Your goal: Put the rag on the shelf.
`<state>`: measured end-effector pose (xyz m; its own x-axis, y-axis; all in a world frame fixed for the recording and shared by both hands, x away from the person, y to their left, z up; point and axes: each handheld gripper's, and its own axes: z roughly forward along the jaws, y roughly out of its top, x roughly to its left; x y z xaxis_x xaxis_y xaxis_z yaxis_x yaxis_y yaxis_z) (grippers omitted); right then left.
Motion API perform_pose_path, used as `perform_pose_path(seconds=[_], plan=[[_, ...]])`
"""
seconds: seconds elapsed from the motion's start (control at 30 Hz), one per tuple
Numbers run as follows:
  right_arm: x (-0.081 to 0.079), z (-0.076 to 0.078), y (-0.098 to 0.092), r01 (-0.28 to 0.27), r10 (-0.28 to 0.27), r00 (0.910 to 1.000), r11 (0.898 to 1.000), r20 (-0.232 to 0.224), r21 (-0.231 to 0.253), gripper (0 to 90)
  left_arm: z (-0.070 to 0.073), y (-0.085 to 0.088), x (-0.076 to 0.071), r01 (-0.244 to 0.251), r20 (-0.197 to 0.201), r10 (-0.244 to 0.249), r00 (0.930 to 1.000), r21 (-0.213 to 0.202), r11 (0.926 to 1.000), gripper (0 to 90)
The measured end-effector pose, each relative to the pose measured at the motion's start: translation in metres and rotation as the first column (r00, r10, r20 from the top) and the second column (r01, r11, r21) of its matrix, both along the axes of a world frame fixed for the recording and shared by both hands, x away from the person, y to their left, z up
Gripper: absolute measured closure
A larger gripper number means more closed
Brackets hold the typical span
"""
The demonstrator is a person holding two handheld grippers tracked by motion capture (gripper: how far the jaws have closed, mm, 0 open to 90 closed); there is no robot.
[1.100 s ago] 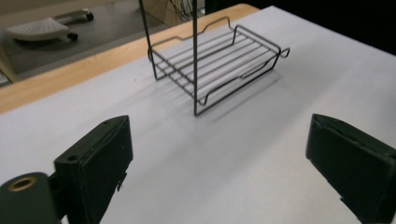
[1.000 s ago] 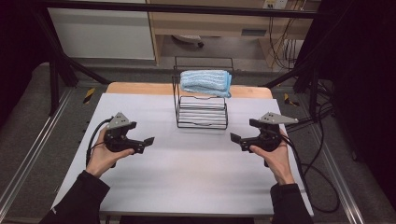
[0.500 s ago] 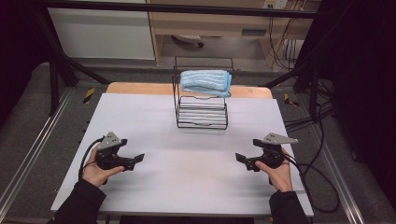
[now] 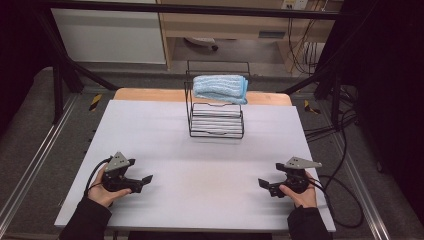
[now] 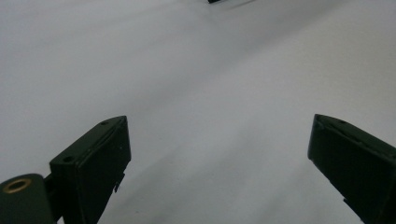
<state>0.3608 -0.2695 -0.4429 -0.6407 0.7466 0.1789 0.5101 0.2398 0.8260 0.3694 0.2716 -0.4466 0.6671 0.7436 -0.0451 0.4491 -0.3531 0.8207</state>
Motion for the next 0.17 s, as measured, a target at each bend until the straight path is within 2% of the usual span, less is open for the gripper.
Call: perform_pose_path(seconds=[0.17], plan=[[0.0003, 0.0005, -0.001, 0.0, 0.0, 1.0, 1.0, 0.008, -0.009, 0.8, -0.0006, -0.0007, -0.0007, 0.001, 0.001, -0.001, 1.0, 0.006, 1.0, 6.0]])
